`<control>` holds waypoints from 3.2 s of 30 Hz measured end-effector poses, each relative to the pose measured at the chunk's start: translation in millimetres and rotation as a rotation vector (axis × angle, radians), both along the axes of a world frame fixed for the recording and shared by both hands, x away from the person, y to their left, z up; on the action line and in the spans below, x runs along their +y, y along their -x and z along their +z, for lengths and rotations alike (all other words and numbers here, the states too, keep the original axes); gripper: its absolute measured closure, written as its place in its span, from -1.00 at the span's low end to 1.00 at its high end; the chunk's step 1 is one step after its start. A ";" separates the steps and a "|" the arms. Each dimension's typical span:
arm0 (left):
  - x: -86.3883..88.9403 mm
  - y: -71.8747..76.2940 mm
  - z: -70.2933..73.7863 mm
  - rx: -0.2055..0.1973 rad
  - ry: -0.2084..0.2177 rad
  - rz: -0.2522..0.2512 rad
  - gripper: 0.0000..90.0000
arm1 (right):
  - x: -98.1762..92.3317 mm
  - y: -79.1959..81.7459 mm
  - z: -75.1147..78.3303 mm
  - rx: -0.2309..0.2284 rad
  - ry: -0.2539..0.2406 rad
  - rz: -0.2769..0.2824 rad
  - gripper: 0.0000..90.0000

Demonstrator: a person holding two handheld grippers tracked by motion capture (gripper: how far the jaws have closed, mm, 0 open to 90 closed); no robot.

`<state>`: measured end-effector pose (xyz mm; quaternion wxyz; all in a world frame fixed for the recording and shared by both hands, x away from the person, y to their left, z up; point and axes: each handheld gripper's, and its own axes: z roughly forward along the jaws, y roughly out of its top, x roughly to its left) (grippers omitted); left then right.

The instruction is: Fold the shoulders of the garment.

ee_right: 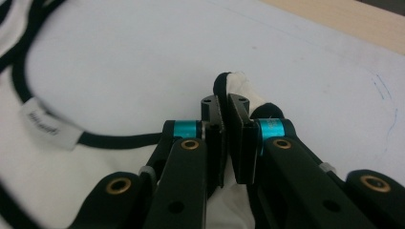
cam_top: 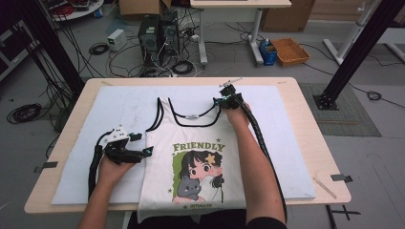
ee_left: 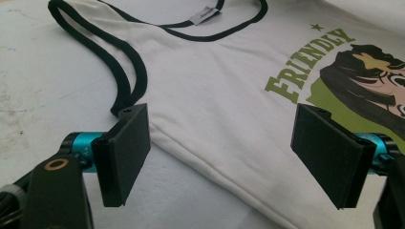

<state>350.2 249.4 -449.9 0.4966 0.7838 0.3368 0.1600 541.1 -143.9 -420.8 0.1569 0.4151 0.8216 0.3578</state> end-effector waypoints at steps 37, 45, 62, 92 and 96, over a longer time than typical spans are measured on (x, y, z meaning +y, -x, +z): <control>-2.8 0.9 -0.1 -0.010 -0.025 0.004 -0.53 | -21.4 163.5 7.3 -0.129 -0.141 0.189 0.50; -4.3 1.2 0.0 -0.013 -0.043 0.005 -0.53 | -27.7 143.5 5.9 -0.113 -0.103 0.198 0.44; -3.6 -0.1 -0.2 -0.002 -0.034 0.005 -0.53 | -23.5 137.3 -10.6 -0.027 -0.160 0.213 0.98; -4.8 0.1 -0.3 -0.002 -0.044 0.009 -0.53 | -36.7 191.5 -5.4 -0.121 -0.147 0.250 0.44; -4.7 0.1 -0.3 -0.002 -0.042 0.010 -0.53 | -27.0 184.9 -12.0 -0.081 -0.098 0.282 0.50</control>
